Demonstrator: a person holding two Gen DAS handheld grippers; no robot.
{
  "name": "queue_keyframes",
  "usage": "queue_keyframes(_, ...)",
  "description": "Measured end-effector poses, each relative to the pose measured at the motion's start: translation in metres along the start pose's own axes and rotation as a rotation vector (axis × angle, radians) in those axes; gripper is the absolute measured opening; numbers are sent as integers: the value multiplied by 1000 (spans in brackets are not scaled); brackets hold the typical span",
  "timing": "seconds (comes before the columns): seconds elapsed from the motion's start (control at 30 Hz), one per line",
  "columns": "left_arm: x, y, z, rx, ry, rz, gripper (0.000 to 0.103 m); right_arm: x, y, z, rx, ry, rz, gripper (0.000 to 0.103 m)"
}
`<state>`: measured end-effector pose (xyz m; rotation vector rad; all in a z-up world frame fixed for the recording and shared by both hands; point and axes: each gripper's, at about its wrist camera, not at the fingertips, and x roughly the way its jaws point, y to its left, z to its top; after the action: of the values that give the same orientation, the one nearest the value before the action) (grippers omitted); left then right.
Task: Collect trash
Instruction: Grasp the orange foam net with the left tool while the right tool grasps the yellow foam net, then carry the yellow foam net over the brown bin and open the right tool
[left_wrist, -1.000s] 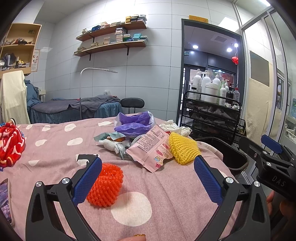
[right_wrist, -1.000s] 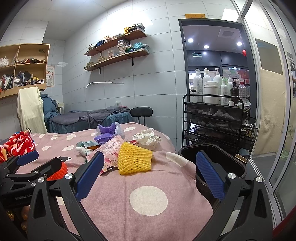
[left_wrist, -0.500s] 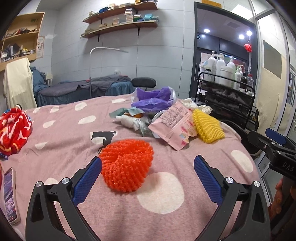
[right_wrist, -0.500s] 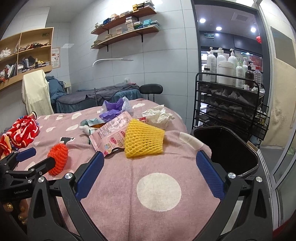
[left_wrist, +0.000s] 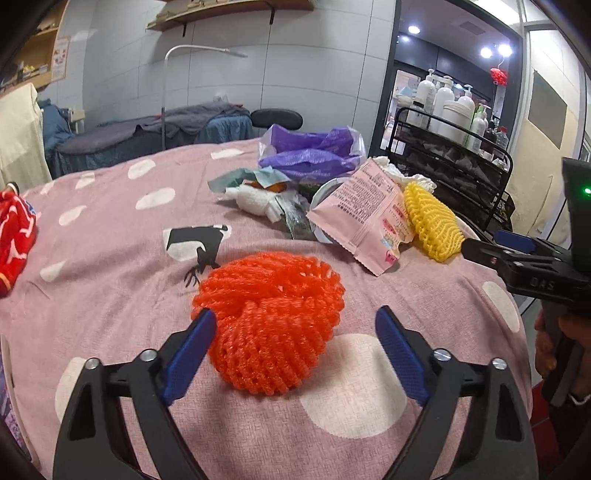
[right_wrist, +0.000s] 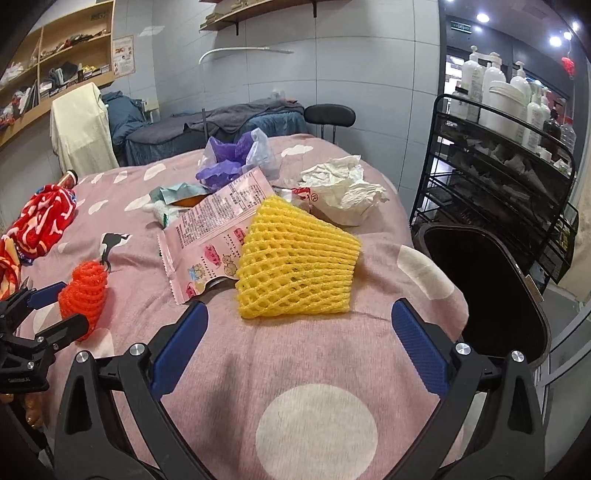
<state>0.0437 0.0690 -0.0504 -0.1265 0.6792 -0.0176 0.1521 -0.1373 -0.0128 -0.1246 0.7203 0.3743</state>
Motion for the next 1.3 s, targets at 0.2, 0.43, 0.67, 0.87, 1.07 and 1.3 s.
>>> queue_keyframes(0.2, 8, 7, -3, -8, 47, 5, 60, 28, 10, 12, -91, 71, -17, 92)
queue_keyframes(0.43, 8, 15, -2, -28, 50, 15, 43, 40, 7, 10, -87, 120, 3, 47)
queue_keyframes(0.67, 4, 15, 1, -30, 31, 10, 26, 30, -7, 8, -26, 72, 21, 24)
queue_keyframes(0.87, -8, 6, 10, -26, -18, -40, 24, 5, -27, 4, 62, -16, 17, 23)
queue_keyframes(1.07, -14, -24, 29, 12, -57, -156, 24, -18, -61, 5, 125, -92, -57, 23)
queue_keyframes(1.3, -1, -77, 45, 116, -59, -286, 24, -16, -129, -4, 235, -91, -188, 23)
